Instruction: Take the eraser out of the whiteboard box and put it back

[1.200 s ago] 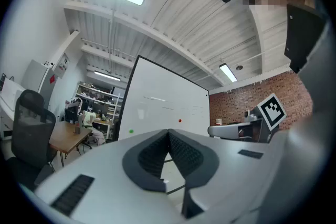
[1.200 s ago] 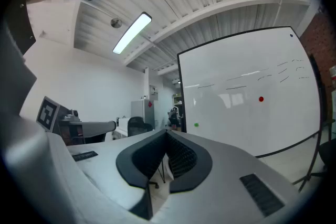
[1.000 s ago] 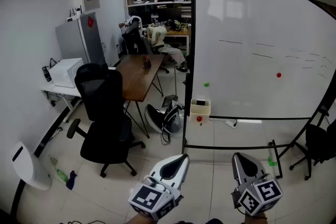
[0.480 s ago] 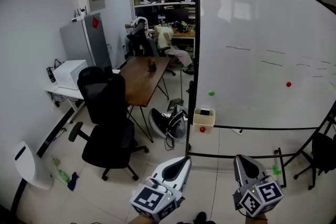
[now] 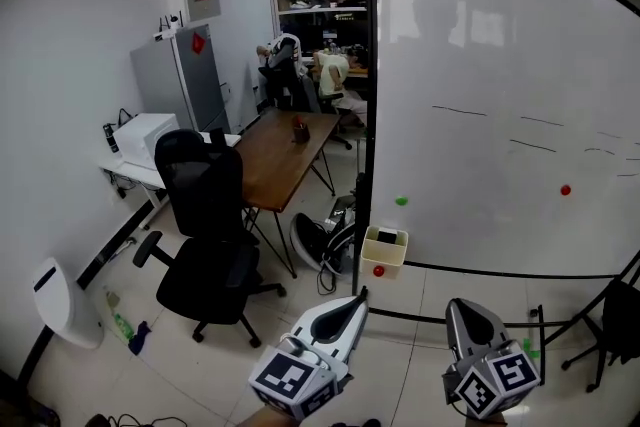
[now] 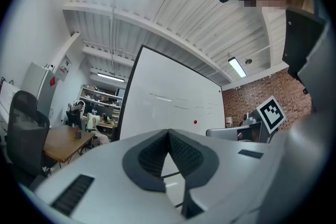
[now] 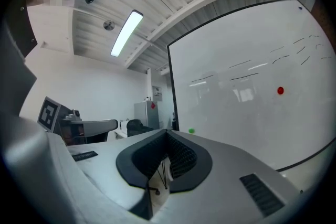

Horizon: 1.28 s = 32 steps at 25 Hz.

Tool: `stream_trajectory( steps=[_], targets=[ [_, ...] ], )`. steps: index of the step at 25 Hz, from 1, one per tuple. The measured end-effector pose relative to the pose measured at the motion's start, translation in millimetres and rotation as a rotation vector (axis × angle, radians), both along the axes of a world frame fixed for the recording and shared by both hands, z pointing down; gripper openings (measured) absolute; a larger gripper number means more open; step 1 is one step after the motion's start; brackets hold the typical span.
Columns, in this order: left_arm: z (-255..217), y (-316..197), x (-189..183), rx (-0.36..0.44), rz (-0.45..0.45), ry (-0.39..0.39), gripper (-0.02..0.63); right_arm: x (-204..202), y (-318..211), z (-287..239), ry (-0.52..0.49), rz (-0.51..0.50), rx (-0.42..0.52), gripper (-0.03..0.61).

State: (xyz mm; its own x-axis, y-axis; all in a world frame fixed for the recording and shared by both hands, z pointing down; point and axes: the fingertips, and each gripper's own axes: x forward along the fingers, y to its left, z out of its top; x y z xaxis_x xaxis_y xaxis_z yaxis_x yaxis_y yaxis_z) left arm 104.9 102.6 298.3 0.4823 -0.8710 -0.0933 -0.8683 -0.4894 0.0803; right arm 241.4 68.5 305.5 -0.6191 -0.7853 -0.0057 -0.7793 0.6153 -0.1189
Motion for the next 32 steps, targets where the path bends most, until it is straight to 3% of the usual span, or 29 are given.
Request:
stream_trajectory(
  steps=[8,13,26,32],
  targets=[
    [12,-53,20,-0.037,-0.043,-0.015,0.023,19,-56,10,-0.022,-0.036,-0.021,0.018],
    [17,-82,8,-0.063,-0.027,-0.016,0.023,6,-83,6,-0.026,-0.026,-0.011,0.018],
    [16,-177,-123,-0.023,0.055,-0.015,0.023,-112,-172,2,-0.017,0.08,0.01,0.018],
    [20,-217,-160,-0.031,0.104,-0.011,0.023,-149,-207,3,-0.005,0.129,0.009,0.018]
  ],
)
